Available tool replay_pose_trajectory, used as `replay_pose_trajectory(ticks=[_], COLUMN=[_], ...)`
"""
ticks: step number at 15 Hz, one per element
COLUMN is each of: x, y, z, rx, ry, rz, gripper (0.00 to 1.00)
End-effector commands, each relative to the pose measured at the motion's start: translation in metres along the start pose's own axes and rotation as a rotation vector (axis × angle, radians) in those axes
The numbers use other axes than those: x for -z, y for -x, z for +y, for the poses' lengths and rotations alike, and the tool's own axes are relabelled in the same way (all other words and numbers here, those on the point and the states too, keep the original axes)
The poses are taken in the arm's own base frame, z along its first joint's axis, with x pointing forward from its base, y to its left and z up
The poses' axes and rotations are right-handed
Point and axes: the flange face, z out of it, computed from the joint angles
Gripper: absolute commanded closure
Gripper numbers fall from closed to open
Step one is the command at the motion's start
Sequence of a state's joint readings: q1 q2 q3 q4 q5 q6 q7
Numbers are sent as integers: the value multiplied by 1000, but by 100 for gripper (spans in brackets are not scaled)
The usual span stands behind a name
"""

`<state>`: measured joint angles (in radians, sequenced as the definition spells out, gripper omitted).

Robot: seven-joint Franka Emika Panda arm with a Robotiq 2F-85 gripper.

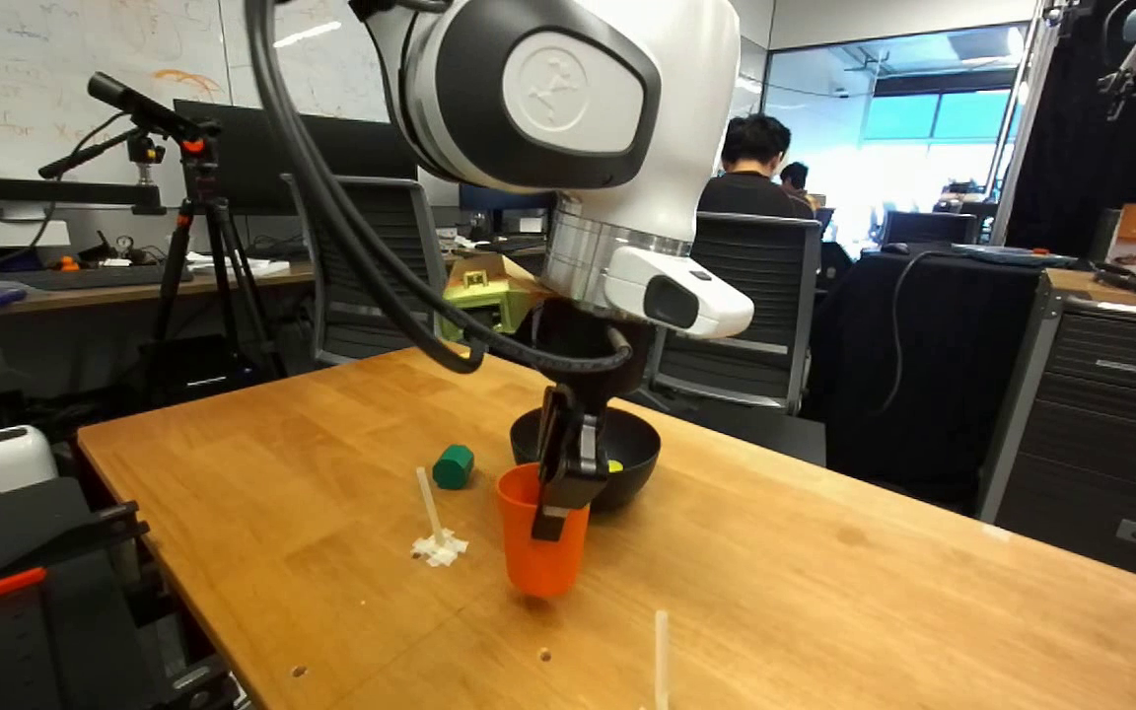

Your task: Pour the contents of the cup into the bowl

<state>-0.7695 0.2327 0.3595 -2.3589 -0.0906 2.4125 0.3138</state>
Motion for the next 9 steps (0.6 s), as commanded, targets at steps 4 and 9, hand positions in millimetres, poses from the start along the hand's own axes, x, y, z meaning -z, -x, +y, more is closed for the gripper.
replay_pose_trajectory(ticks=[4, 9], x=[-8, -12], y=[-13, -7], z=[-9, -23], rx=[54, 68], ry=[26, 33], rz=[105, 119], gripper=[99, 65])
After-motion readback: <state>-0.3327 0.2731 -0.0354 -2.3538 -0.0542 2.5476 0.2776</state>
